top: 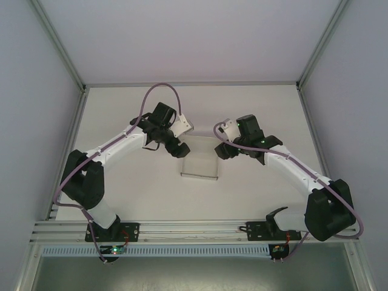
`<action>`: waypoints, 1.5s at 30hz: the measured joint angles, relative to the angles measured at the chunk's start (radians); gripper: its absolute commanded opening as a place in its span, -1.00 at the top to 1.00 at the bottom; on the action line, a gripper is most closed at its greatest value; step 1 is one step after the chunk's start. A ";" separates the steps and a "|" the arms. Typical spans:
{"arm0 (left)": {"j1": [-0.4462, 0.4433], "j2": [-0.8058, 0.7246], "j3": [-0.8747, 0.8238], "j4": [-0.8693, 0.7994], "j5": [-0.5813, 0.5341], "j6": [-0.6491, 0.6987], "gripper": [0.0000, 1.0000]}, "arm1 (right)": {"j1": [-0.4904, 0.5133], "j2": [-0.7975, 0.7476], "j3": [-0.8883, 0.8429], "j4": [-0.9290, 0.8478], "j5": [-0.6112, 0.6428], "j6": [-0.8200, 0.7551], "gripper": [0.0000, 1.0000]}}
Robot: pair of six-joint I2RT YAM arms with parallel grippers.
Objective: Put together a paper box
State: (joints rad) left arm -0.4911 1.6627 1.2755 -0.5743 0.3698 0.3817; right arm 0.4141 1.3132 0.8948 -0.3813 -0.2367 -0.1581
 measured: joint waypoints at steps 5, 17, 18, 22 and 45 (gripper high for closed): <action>0.002 0.043 0.024 -0.025 0.018 0.037 0.05 | -0.002 0.016 0.000 -0.005 -0.016 -0.008 0.00; 0.002 0.045 0.026 -0.045 0.045 0.054 1.00 | -0.007 0.019 0.000 -0.013 -0.008 0.008 0.66; 0.002 0.044 0.026 -0.045 0.045 0.052 1.00 | -0.007 0.019 0.000 -0.013 -0.008 0.011 0.69; 0.002 0.044 0.026 -0.043 0.044 0.014 1.00 | -0.007 0.018 -0.001 -0.004 -0.007 0.039 0.84; -0.184 -0.057 -0.109 0.249 -0.451 -0.690 1.00 | 0.169 -0.110 -0.254 0.470 0.345 0.645 0.96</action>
State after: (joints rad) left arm -0.6750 1.6058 1.1667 -0.3256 -0.0814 -0.3080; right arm 0.5831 1.2034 0.6407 0.0883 0.1085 0.4873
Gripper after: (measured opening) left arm 0.062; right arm 0.047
